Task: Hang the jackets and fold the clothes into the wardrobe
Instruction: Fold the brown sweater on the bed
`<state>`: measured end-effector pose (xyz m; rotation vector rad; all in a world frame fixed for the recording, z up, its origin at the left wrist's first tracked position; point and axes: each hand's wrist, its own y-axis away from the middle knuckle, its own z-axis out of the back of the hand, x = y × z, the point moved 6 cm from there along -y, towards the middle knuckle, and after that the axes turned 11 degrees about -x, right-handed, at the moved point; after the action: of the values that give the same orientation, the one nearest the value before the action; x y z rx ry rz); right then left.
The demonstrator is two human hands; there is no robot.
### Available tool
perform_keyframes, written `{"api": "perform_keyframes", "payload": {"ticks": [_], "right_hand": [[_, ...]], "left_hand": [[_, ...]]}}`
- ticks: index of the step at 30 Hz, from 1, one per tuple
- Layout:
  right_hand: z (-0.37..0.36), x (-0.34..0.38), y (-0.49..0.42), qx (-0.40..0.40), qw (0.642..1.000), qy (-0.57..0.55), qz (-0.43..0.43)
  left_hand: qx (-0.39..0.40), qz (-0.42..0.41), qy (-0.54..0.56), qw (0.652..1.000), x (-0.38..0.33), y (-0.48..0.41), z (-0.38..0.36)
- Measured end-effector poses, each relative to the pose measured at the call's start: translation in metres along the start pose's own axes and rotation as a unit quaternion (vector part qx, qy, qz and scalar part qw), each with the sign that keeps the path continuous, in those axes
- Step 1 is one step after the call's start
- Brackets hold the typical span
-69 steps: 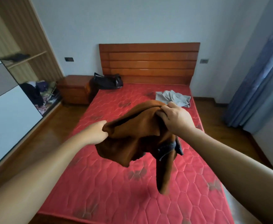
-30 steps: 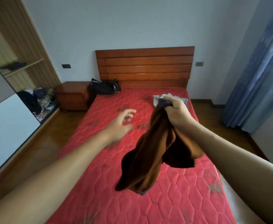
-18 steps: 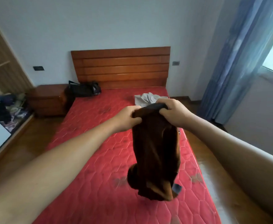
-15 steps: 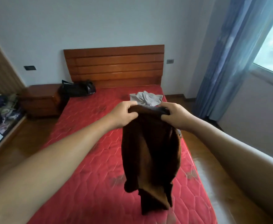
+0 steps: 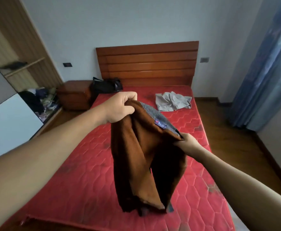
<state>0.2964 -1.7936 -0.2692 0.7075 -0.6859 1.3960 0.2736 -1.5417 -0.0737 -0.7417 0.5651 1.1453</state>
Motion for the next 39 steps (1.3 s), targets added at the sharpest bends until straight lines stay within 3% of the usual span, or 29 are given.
{"api": "perform_keyframes", "payload": {"ticks": [3,7,10,13,17,23,31,35,39], "right_hand": [[0.012,0.003,-0.019,-0.015,0.996,-0.087,-0.026],[0.043,0.024,-0.048,-0.062,0.995,-0.08,0.022],[0.07,0.045,-0.064,-0.086,0.991,-0.06,0.085],[0.091,0.068,-0.067,-0.06,0.986,-0.046,0.146],[0.112,0.076,-0.079,-0.092,0.972,0.087,0.2],[0.147,0.07,-0.085,-0.125,0.937,0.228,0.232],[0.154,0.061,-0.102,-0.119,0.959,0.215,0.142],[0.149,0.052,-0.101,-0.118,0.988,0.074,0.073],[0.135,0.034,-0.088,-0.118,0.987,-0.096,-0.05]], "left_hand": [[0.049,0.052,-0.074,0.995,0.017,0.014,0.013],[0.091,0.104,-0.168,0.976,0.041,0.031,0.025],[0.039,0.099,-0.242,0.964,0.047,0.03,0.034],[-0.046,0.08,-0.282,0.955,0.05,0.022,0.046],[-0.124,0.085,-0.312,0.938,0.06,0.01,0.056],[-0.164,0.097,-0.314,0.93,0.07,-0.002,0.056],[-0.222,0.069,-0.177,0.956,0.091,-0.052,0.046],[-0.198,0.043,-0.13,0.971,0.104,-0.073,0.04],[-0.121,0.017,-0.136,0.983,0.131,-0.083,0.031]]}}
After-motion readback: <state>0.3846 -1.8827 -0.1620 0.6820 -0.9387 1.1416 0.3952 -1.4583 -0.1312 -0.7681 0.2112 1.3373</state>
